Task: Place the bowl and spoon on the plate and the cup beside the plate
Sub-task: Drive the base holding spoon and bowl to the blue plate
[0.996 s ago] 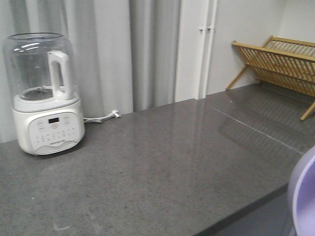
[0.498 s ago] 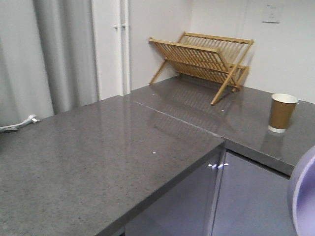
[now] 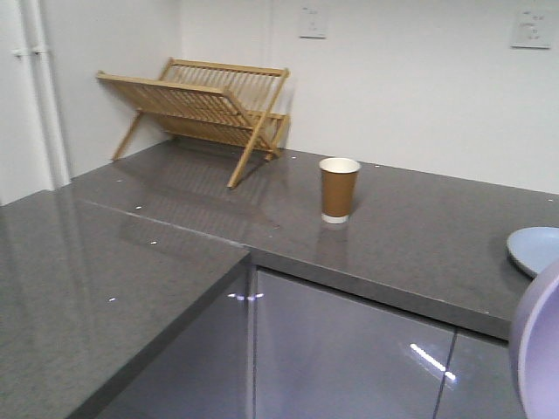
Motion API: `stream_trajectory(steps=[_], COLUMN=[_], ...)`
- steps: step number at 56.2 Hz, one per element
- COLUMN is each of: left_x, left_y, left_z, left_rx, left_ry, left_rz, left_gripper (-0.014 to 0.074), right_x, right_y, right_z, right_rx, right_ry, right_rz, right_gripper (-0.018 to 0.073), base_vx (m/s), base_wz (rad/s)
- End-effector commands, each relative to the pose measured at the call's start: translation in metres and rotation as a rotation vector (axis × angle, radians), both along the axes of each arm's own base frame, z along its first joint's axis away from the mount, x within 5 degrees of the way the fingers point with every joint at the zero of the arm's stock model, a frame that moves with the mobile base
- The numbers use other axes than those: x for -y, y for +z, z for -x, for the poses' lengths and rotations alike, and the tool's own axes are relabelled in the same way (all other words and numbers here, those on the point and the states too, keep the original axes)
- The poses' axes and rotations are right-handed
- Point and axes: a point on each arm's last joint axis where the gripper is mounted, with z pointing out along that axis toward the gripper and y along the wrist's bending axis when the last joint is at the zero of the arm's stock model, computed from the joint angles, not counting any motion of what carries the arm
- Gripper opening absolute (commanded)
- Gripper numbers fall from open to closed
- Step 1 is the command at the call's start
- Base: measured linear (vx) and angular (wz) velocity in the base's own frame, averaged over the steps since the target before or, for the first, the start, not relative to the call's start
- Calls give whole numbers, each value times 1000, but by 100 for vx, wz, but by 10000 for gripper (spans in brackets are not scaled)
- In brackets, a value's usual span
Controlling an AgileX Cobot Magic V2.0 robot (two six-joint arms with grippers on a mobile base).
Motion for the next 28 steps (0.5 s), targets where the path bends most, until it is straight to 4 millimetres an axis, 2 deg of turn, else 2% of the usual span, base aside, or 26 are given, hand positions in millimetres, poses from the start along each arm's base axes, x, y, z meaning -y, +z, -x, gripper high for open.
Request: stream_trajectory(steps=[1, 17, 28], left_x=[1, 1, 1], left_y=[14, 14, 14], left_z=[0, 0, 0], left_rx=[87, 87, 87], left_ry=[-10, -10, -10], left_rz=[38, 38, 38], left_gripper=[0, 0, 0], right_x=[2, 2, 2], right_y=[15, 15, 15], right_z=[0, 0, 0], right_rx=[93, 93, 94], right_ry=[-22, -22, -23], right_rz=[-20, -20, -20], right_gripper=[-8, -8, -8], base_vx=[19, 23, 28], base_wz=[-69, -69, -48])
